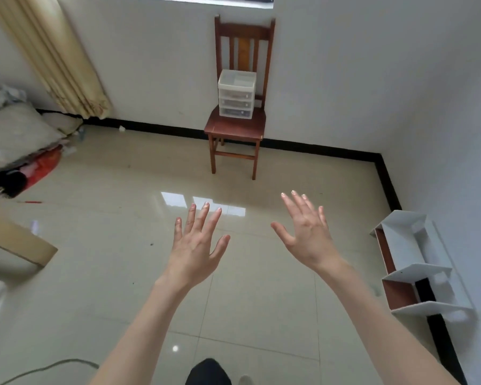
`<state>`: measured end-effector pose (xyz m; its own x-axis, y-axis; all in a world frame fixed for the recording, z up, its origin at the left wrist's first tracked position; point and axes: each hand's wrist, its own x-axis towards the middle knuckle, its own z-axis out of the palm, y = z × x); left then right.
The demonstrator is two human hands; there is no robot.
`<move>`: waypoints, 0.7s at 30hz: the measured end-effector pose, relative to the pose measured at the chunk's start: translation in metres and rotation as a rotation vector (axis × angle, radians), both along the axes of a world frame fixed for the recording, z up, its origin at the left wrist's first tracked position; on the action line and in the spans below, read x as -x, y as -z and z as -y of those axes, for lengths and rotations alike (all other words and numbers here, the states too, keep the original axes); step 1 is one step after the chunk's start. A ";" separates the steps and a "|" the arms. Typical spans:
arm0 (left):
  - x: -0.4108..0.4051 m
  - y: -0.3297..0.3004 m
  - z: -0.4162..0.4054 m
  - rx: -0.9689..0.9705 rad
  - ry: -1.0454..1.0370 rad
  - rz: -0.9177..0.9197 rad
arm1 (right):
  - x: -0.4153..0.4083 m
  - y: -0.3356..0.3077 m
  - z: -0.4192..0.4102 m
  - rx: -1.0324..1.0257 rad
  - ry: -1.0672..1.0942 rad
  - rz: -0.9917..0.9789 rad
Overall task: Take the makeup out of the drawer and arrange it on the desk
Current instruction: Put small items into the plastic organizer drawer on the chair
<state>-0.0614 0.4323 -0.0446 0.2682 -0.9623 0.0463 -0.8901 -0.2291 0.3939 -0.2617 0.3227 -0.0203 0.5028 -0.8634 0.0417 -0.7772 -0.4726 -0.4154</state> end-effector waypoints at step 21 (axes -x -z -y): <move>-0.283 0.011 0.366 -0.061 0.109 -0.005 | -0.289 0.009 0.344 -0.047 0.035 -0.063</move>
